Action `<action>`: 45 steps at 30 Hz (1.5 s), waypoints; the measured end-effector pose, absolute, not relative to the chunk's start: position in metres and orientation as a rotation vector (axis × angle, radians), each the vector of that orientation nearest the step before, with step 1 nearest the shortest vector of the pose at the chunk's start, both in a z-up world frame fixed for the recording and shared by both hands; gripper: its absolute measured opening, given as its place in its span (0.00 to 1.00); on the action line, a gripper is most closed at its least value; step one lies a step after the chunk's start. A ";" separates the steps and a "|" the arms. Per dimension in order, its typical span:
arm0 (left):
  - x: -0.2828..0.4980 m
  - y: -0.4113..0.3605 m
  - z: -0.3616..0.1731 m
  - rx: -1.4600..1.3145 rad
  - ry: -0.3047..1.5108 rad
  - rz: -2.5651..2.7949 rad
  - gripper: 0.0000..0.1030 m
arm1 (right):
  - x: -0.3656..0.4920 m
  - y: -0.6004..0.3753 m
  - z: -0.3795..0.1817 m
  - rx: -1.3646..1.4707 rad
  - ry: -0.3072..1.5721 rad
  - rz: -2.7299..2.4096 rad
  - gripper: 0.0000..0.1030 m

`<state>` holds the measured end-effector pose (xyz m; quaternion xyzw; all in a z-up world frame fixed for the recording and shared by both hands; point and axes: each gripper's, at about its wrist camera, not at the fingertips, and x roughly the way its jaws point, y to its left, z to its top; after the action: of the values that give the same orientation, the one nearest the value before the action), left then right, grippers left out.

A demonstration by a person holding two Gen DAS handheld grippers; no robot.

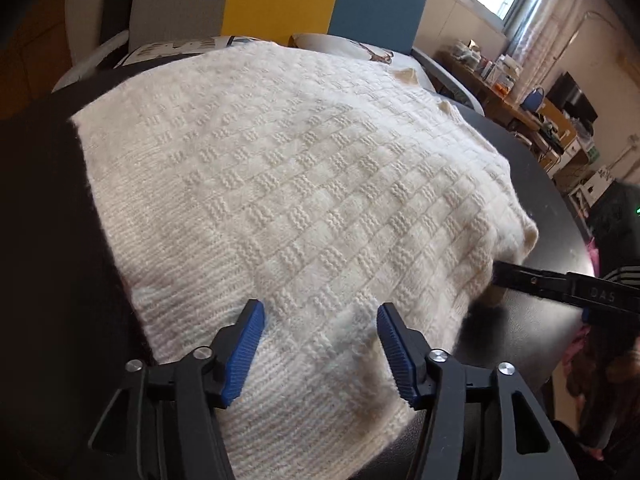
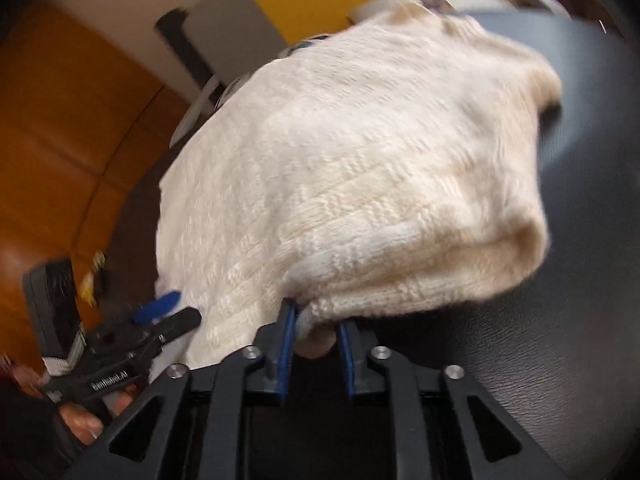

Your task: Fold clothes

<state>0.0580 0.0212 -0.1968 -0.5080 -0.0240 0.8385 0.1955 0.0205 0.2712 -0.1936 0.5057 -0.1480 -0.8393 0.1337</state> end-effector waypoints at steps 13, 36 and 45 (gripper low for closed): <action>0.106 0.039 -0.185 -1.460 -0.176 2.079 0.70 | 0.086 0.384 -0.102 1.470 -0.193 -2.812 0.27; 0.072 0.035 -0.195 -1.426 -0.024 2.232 0.83 | 0.027 0.297 -0.195 1.463 -0.238 -2.711 0.33; 0.093 0.056 -0.198 -1.411 0.113 2.223 0.90 | 0.029 0.296 -0.152 1.392 0.087 -2.792 0.11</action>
<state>0.0931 0.0557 -0.1980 -0.5183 0.0415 0.8166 0.2507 0.0286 0.2960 -0.1520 0.4460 0.0280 -0.8945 0.0100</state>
